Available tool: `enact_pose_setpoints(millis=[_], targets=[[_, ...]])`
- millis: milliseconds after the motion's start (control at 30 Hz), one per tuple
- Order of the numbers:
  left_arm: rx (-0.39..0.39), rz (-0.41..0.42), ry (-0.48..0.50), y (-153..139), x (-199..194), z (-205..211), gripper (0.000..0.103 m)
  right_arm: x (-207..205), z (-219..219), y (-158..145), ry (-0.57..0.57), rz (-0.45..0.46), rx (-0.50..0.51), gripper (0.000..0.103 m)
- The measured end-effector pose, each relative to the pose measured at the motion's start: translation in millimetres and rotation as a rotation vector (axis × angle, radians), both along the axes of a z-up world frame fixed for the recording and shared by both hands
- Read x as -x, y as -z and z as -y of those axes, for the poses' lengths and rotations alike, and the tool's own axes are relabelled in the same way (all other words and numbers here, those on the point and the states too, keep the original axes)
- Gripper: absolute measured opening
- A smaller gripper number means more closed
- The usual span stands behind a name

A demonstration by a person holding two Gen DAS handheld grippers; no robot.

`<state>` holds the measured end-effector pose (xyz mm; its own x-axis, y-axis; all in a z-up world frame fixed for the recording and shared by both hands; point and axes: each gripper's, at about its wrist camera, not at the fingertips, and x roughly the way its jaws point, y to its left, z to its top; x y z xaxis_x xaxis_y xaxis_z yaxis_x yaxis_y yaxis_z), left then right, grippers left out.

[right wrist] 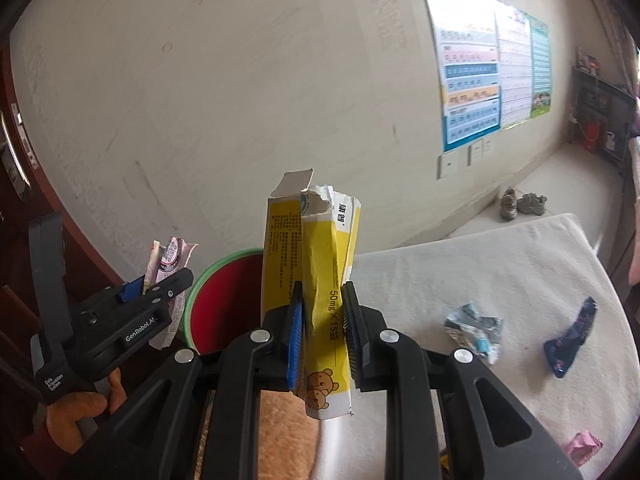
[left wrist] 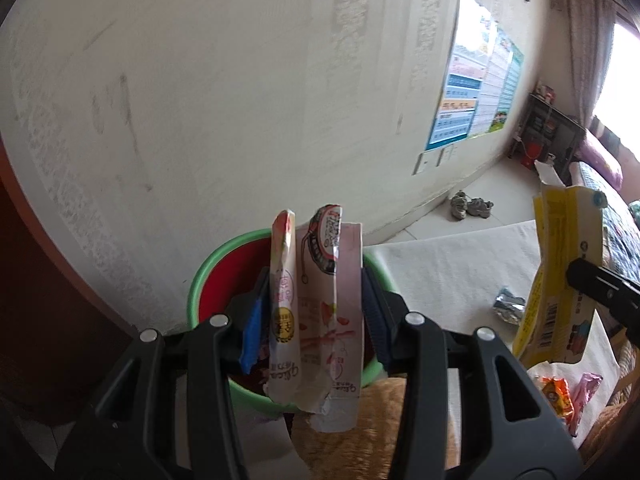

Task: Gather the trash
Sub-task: 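Carry the packets and yellow carton over the red bucket and release both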

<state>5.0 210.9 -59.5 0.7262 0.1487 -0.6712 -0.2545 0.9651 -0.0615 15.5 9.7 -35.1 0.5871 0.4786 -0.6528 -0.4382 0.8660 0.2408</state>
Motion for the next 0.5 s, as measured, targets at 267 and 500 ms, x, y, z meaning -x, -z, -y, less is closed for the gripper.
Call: enact_pose_setpoints(millis=[267, 500], targets=[[0.023, -0.090, -0.069, 39, -8, -36, 0.042, -24, -52, 22, -0.082, -0.053, 0.023, 0.020], [0.073, -0.160, -0.091, 65, -12, -57, 0.042, -41, -87, 34, -0.124, -0.087, 0.033, 0.020]])
